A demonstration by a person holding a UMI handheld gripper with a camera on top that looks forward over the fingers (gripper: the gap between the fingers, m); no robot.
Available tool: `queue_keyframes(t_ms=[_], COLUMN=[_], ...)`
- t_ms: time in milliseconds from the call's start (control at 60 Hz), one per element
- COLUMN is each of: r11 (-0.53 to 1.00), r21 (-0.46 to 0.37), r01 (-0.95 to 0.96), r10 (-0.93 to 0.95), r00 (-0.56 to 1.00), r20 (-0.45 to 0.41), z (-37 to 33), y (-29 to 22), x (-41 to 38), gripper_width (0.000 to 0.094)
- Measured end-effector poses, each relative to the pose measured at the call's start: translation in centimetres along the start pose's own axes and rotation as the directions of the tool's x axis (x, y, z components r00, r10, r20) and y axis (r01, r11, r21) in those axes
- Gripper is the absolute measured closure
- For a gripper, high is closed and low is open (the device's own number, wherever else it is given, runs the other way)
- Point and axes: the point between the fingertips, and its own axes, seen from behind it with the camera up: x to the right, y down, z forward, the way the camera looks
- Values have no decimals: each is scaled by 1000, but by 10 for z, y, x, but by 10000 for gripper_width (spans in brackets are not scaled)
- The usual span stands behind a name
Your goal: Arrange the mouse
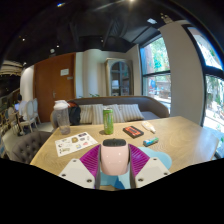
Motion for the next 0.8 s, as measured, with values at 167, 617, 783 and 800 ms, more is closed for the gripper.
queue_keyframes(t_ms=[167,617,783,800], r11=[990,945,935,939], r21=[-143,-323,-350,-340], r01=[7,50,54,51], r10=[-12,-26,-27,-25], r00=[999,997,996,996], r20=[-35,77,83,82], z=[44,59,52,50], y=[41,107,106,103], x=[56,75,76,77], gripper_width=[539,482,224,150])
